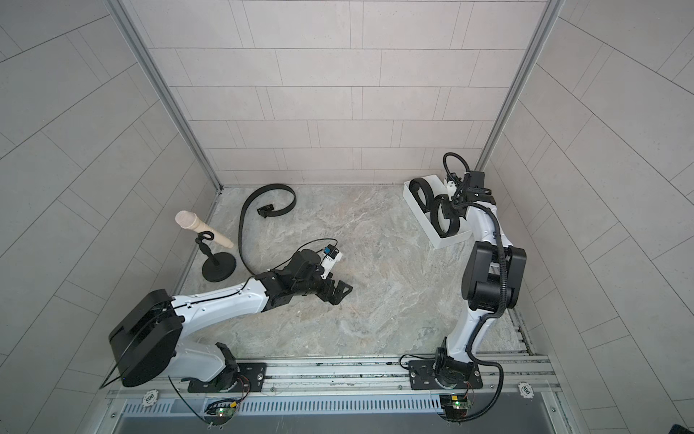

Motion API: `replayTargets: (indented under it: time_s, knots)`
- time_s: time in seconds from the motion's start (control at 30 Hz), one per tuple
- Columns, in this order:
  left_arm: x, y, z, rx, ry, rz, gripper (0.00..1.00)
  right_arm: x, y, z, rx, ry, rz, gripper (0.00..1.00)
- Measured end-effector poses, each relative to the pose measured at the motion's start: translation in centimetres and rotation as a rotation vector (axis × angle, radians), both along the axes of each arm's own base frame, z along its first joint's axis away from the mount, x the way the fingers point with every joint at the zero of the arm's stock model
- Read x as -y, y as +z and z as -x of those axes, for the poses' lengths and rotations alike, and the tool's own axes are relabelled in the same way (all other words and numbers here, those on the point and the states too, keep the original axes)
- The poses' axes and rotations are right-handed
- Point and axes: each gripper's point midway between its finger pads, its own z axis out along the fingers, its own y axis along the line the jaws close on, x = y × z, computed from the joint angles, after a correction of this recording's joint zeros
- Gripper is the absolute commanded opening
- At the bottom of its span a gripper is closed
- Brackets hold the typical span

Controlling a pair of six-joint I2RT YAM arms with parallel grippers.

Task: Place the belts into the storage roll
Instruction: Place the belt in the container.

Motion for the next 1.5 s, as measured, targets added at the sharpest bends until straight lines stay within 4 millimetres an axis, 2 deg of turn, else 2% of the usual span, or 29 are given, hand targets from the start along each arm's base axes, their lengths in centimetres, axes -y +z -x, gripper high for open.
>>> replayTargets:
  time_s: [0.2,0.3,0.33,0.37,0.43,0.5,0.63,0.73,0.8,0.87,0.93,1.03,1.37,1.5]
  knots:
    - [0.2,0.1,-0.1,0.000,-0.005,0.003,1.00,-0.2,-1.0,0.5,0.012,0.019,0.014,0.26]
    - [0.4,0.3,-0.1,0.001,-0.007,0.007,1.00,-0.3,-1.0,0.5,0.017,0.026,0.023,0.23]
    - [0.4,0.4,-0.2,0.003,-0.007,0.008,1.00,-0.3,-1.0,0.5,0.016,0.026,0.029,0.25]
    - [0.4,0.4,-0.2,0.003,-0.007,0.008,1.00,-0.3,-1.0,0.4,0.016,0.025,0.033,0.30]
    - [0.4,0.4,-0.2,0.003,-0.007,0.008,1.00,-0.3,-1.0,0.3,0.023,0.022,0.036,0.53]
    - [0.4,0.4,-0.2,0.003,-0.007,0.008,1.00,-0.5,-1.6,0.9,0.006,0.017,0.035,0.66]
    - [0.4,0.4,-0.2,0.003,-0.007,0.008,1.00,-0.6,-4.1,2.6,-0.070,0.001,0.028,0.80]
    - [0.4,0.4,-0.2,0.002,-0.007,0.008,1.00,-0.5,-4.3,3.2,-0.091,-0.015,0.018,0.84]
    - [0.4,0.4,-0.2,0.002,-0.007,0.008,1.00,-0.4,-4.0,3.3,-0.096,-0.018,0.012,0.81]
    - [0.4,0.4,-0.2,0.003,-0.008,0.008,1.00,-0.4,-3.5,3.2,-0.097,-0.013,0.005,0.70]
    - [0.4,0.4,-0.2,0.001,-0.010,0.009,1.00,-0.7,-3.1,3.0,-0.093,0.003,-0.003,0.54]
    - [0.4,0.5,-0.1,0.002,-0.010,0.011,1.00,-0.9,-3.5,2.9,-0.105,0.021,-0.014,0.36]
    - [0.4,1.0,-0.1,0.011,-0.010,0.019,1.00,-2.4,-5.0,2.7,-0.121,0.024,0.022,0.28]
    - [0.4,1.0,-0.1,0.010,-0.010,0.019,1.00,-3.4,-4.9,2.8,-0.086,-0.007,-0.047,0.25]
